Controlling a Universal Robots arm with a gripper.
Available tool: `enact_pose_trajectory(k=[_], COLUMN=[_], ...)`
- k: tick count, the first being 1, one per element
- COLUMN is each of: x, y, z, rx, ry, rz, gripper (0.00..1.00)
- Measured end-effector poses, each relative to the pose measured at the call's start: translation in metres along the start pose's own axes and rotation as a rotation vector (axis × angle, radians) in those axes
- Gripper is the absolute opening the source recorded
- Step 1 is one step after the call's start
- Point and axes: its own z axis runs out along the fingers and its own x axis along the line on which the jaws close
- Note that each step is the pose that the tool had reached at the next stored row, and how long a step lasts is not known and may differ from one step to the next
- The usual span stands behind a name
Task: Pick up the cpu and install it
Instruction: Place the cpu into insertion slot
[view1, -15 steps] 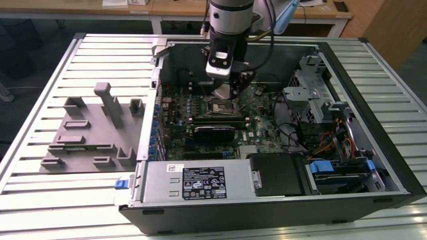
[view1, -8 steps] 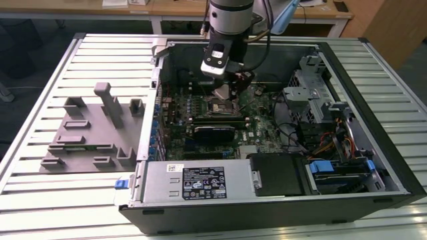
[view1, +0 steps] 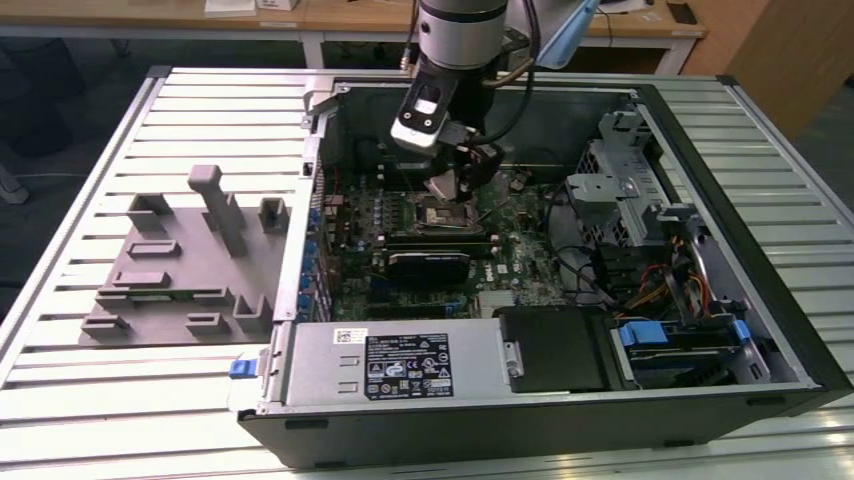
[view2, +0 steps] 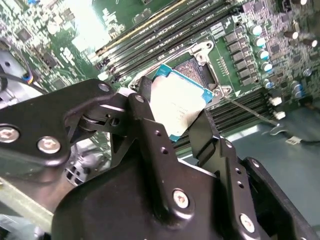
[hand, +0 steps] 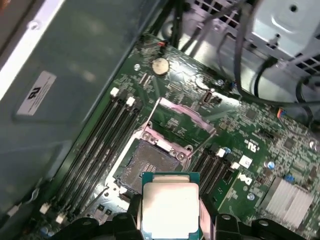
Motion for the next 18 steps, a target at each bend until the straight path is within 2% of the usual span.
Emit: enact_pose_trajectory(k=[8, 18], x=[0.0000, 0.0001], y=[0.0000, -0.0001], z=[0.0003, 0.0023], rx=[0.0028, 0.0066], ry=[-0.0045, -0.0105], rz=[0.115, 0.281], gripper=[0.54, 0.54])
